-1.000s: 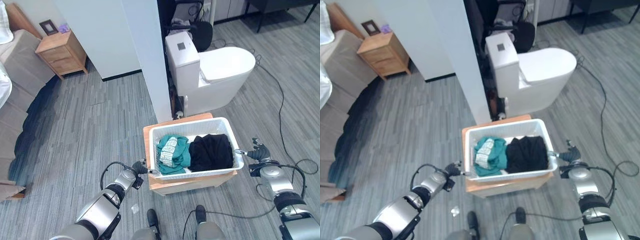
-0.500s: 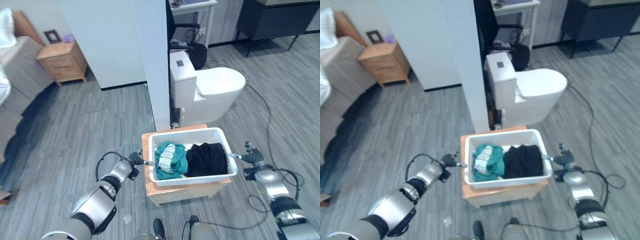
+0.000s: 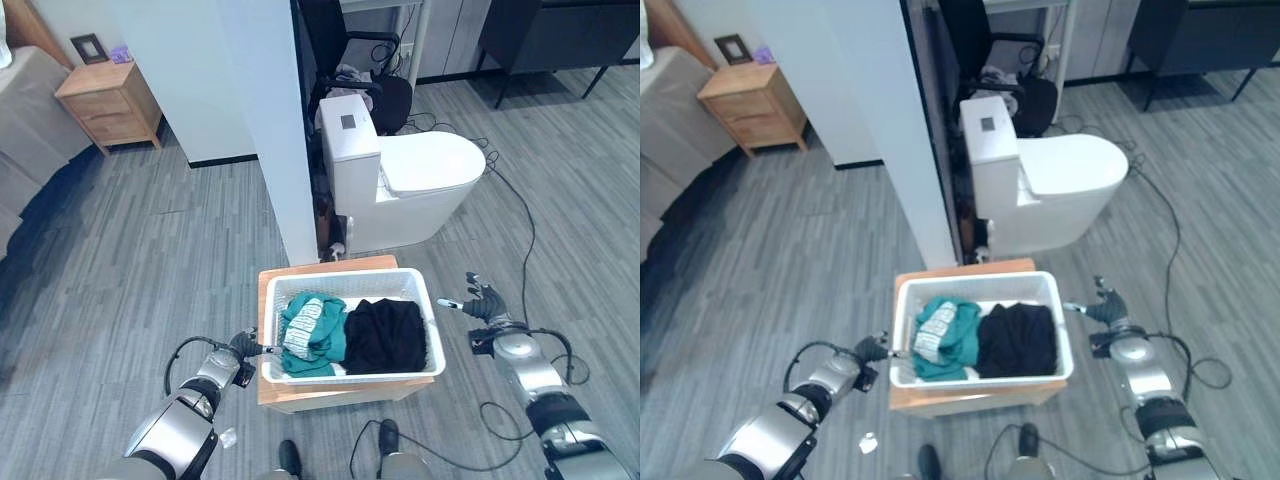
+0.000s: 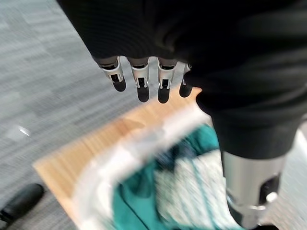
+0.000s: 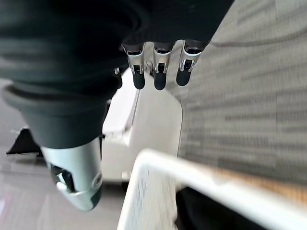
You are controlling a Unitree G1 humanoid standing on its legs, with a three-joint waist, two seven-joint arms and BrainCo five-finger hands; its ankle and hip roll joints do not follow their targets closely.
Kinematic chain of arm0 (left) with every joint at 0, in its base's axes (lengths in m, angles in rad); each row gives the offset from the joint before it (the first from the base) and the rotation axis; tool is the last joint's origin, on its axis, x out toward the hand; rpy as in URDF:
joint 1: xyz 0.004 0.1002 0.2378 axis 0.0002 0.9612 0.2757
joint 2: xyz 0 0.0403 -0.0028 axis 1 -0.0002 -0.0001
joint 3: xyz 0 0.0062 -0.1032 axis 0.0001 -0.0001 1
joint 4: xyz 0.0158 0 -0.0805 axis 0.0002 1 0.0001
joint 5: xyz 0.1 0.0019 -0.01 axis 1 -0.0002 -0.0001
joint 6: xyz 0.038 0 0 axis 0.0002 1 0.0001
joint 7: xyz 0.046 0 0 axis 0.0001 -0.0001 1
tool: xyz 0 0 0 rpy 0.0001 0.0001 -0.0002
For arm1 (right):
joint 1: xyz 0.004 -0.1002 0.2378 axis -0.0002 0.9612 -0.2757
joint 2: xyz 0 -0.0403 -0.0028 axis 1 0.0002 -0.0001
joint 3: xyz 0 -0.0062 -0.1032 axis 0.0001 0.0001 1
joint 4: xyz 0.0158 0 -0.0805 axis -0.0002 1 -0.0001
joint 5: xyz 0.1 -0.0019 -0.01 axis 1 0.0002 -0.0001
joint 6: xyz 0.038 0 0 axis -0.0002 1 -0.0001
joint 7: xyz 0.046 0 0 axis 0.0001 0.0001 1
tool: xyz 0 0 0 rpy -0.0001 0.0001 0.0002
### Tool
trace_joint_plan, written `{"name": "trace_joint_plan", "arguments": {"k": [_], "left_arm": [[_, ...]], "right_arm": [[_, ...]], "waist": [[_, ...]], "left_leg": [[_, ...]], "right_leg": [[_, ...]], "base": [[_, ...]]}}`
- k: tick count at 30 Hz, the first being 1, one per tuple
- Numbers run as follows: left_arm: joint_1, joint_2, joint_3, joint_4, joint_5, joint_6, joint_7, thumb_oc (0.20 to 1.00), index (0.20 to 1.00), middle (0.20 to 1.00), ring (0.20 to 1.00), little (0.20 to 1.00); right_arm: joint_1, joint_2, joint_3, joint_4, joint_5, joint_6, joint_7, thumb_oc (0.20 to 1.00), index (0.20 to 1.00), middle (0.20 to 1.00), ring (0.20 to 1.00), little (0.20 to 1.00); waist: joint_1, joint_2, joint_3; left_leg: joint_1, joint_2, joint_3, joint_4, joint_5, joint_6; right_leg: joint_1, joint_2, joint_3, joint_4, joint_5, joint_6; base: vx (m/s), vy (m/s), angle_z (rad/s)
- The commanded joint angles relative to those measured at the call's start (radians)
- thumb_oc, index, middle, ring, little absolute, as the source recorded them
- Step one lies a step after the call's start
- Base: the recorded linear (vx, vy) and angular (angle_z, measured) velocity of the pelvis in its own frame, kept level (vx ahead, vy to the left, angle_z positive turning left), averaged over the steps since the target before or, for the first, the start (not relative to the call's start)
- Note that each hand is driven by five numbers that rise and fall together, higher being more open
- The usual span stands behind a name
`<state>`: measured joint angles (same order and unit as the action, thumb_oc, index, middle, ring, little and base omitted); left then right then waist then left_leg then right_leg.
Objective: Grab the laundry basket,head to the washer,open it,put in the laundry and shut it.
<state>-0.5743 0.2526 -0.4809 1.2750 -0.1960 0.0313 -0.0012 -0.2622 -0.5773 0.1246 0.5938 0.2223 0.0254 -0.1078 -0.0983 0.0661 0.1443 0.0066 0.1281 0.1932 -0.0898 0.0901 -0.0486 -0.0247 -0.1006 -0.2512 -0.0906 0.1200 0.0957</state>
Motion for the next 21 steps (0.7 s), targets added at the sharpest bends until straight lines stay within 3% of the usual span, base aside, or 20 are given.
{"name": "trace_joint_plan", "arguments": {"k": [1,13,21], "left_arm": [[-0.142,-0.004,0.005,0.074,-0.025,-0.031,0.040,1.000,1.000,1.000,1.000,1.000],[-0.134,-0.043,-0.026,0.091,0.034,-0.029,0.035,1.000,1.000,1.000,1.000,1.000],[-0.139,-0.063,-0.030,0.092,0.047,-0.030,0.037,1.000,1.000,1.000,1.000,1.000]], "right_arm": [[0.013,-0.039,-0.047,-0.026,0.032,-0.061,-0.015,1.000,1.000,1.000,1.000,1.000],[0.125,-0.008,-0.063,0.005,0.020,-0.050,0.000,1.000,1.000,1.000,1.000,1.000],[0.122,-0.004,-0.055,-0.007,0.012,-0.051,0.002,1.000,1.000,1.000,1.000,1.000]], "waist": [[0.001,0.002,-0.012],[-0.007,0.043,-0.025],[-0.014,0.050,-0.011]], "left_leg": [[-0.035,0.009,-0.032,0.026,-0.050,-0.026],[0.007,0.013,-0.038,0.003,-0.054,-0.035],[0.008,0.012,-0.031,0.003,-0.062,-0.033]], "right_leg": [[0.062,-0.020,0.004,0.003,-0.151,0.016],[0.096,-0.004,-0.003,0.003,-0.174,0.003],[0.086,-0.008,0.005,0.003,-0.167,0.010]], "base": [[0.03,-0.072,0.25],[0.02,-0.015,0.08],[0.00,0.000,0.00]]}}
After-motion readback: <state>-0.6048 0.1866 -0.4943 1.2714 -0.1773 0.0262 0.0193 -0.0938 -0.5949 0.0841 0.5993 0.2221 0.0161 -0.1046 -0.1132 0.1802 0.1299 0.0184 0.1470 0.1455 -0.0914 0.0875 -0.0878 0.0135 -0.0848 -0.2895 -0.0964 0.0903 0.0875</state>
